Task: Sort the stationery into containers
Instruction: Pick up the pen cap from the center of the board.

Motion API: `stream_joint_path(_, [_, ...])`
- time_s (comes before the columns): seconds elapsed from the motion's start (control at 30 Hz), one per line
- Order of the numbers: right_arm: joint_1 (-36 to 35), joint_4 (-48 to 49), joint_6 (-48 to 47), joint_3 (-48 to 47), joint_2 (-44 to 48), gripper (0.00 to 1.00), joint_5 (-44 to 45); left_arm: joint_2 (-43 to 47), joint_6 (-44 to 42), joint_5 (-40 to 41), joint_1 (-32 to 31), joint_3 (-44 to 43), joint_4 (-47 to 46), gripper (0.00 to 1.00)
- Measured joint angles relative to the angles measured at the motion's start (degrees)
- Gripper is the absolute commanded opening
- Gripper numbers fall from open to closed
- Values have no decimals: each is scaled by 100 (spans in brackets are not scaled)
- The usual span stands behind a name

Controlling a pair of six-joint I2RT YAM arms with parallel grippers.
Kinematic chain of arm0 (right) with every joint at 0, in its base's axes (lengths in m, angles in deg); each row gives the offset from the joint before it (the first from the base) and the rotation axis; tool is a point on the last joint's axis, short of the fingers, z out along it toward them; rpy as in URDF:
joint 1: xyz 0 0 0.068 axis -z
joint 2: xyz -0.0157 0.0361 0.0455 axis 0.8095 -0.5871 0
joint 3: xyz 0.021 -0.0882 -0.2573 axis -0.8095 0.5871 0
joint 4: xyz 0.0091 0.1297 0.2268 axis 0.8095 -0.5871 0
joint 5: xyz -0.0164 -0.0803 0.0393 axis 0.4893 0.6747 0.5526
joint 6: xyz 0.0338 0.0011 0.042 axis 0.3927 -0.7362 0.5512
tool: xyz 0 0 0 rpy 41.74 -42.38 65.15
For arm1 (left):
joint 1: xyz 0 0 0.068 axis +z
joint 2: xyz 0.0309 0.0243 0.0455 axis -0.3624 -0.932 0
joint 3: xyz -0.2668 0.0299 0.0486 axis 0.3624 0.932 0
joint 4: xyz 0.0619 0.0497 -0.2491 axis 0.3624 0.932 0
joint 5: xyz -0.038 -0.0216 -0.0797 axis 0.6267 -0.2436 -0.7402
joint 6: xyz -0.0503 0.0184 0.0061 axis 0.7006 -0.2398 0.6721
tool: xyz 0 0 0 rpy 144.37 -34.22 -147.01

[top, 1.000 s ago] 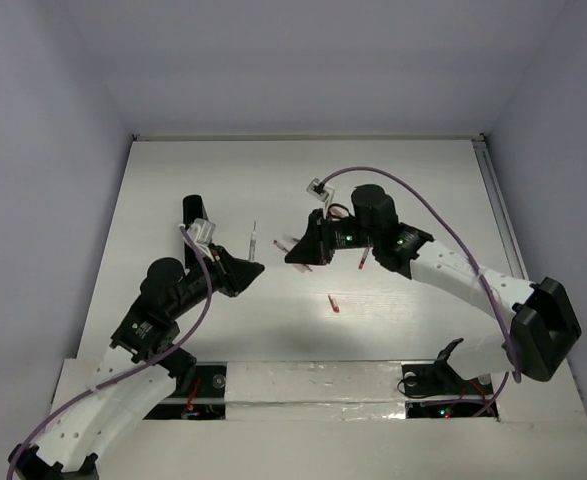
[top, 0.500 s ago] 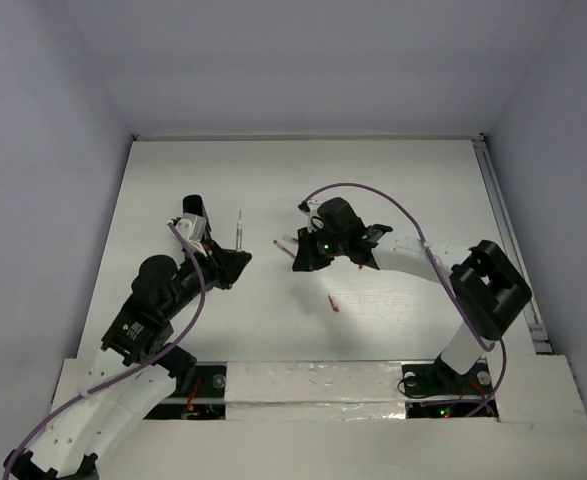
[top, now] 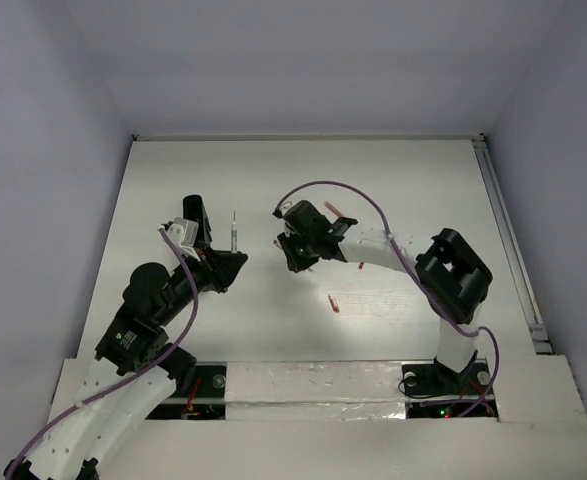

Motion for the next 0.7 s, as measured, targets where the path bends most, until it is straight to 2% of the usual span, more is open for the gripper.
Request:
stream_joint_path(0.6, [-33,-424,-260,-376,-389,31,719,0,-2,-2,0,0,0,0])
stream_joint_path(0.7, [-33,-448,-289,-424,-431,34,761,-2,-4,-2,0,0,0,0])
